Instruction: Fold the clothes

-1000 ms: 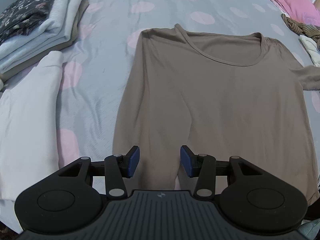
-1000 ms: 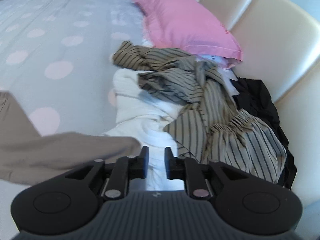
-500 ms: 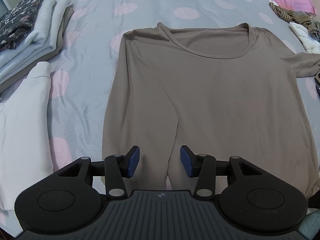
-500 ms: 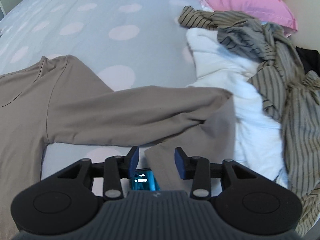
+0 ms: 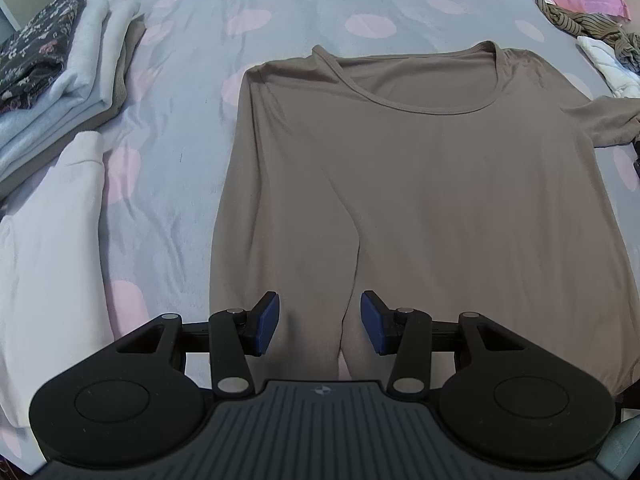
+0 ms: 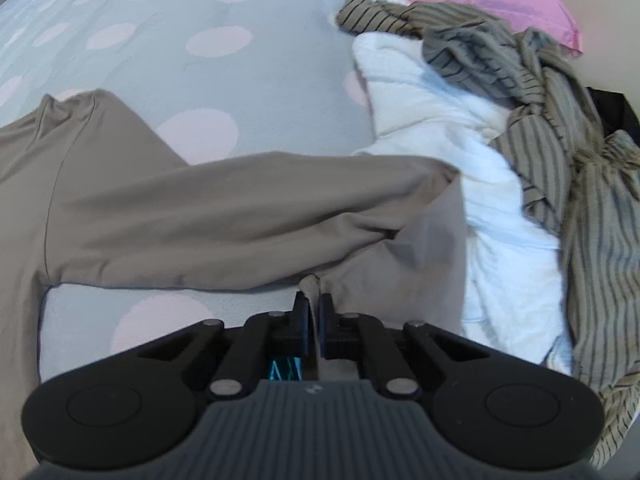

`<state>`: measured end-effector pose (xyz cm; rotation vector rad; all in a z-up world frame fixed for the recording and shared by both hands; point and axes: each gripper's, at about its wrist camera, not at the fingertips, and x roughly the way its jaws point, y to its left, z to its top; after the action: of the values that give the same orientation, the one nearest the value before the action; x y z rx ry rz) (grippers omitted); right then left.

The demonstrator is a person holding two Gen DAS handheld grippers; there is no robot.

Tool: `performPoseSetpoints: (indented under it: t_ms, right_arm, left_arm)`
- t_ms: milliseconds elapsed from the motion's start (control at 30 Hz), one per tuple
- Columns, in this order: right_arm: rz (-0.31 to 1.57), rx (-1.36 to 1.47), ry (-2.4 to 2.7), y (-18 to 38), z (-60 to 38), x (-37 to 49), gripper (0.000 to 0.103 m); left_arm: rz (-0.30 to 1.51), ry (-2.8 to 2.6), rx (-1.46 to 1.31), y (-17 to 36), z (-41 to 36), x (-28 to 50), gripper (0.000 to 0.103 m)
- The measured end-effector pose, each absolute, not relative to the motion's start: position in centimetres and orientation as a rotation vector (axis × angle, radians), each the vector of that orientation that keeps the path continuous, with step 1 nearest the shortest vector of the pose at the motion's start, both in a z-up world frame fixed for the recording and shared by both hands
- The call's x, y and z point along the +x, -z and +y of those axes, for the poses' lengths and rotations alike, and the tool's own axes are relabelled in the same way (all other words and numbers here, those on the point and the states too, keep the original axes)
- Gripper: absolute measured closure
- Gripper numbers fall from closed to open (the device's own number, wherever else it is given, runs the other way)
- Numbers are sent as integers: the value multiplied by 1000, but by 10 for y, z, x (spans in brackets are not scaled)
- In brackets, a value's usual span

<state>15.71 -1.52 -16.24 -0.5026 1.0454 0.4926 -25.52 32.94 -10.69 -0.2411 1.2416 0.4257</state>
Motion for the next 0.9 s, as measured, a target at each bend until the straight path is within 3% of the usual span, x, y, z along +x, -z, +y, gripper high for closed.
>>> performPoseSetpoints:
  t_ms: [600, 900]
  right_arm:
    - [725, -258, -292, -6, -107, 128, 98]
    - [765, -199, -197, -25, -156, 141, 98]
  left_arm:
    - [1168, -434, -290, 89, 330, -266, 60]
    - [1150, -465, -321, 86, 339, -274, 60]
